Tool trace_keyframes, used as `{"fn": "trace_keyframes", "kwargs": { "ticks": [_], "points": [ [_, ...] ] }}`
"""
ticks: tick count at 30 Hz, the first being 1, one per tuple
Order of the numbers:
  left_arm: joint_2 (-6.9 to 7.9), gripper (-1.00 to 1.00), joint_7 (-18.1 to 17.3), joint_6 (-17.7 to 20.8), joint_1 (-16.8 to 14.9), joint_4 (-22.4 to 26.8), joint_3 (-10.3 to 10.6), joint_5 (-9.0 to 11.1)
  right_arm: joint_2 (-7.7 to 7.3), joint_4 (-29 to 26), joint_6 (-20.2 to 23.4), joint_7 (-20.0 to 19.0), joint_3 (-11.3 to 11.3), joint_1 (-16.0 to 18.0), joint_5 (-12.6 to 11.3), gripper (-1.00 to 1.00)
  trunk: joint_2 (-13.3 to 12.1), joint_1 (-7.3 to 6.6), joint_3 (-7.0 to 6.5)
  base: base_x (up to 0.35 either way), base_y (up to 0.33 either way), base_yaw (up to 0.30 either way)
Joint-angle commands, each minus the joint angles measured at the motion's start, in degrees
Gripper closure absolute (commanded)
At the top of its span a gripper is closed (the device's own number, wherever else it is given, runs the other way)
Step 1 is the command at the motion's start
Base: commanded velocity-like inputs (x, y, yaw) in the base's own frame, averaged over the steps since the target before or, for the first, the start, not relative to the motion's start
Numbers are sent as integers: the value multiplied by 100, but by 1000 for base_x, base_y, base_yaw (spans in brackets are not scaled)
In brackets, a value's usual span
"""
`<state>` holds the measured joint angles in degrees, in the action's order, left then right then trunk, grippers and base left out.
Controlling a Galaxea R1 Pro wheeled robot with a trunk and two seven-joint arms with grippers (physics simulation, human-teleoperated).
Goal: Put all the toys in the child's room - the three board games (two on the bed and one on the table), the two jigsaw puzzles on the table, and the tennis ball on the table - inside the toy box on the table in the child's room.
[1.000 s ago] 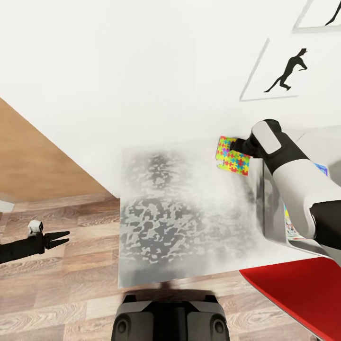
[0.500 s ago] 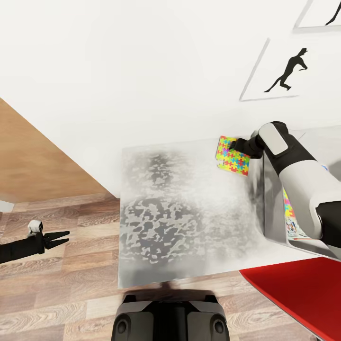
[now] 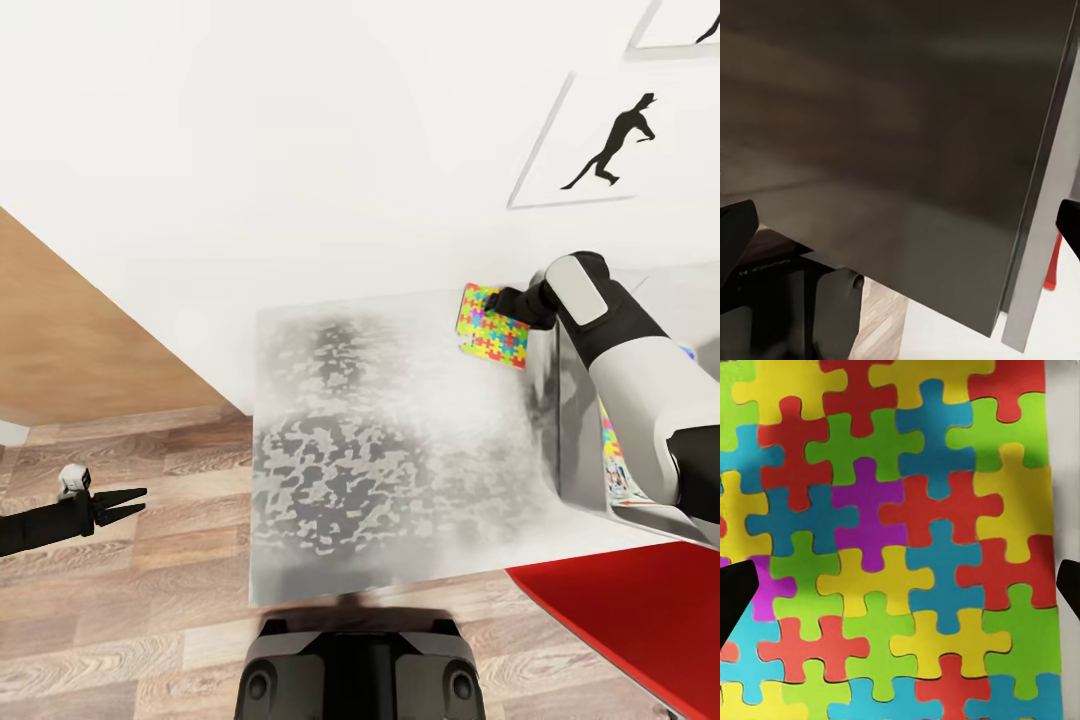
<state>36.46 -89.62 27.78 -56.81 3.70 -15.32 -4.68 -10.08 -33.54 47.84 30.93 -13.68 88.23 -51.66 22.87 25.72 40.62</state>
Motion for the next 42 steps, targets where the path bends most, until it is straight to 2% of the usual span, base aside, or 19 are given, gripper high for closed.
{"fn": "trace_keyframes", "kwargs": {
  "ticks": [1,15,26,42],
  "points": [
    [-3,-100,-29,60,-5,-1,-32,-50,-6,181,6,38,-39,1,-32,-100,5,6,17,0,0,0],
    [-7,-100,-29,65,-5,-1,-24,-50,-18,173,-3,51,-42,-7,-12,-100,5,6,138,-3,0,0],
    [-7,-100,-29,65,-5,-1,-30,-50,12,173,-9,61,-47,-7,-11,-100,5,6,146,-173,174,0],
    [-7,-100,-29,67,-5,-1,-24,-50,34,173,-12,71,-53,-8,-11,-100,5,6,146,-78,119,0]
  ]
}}
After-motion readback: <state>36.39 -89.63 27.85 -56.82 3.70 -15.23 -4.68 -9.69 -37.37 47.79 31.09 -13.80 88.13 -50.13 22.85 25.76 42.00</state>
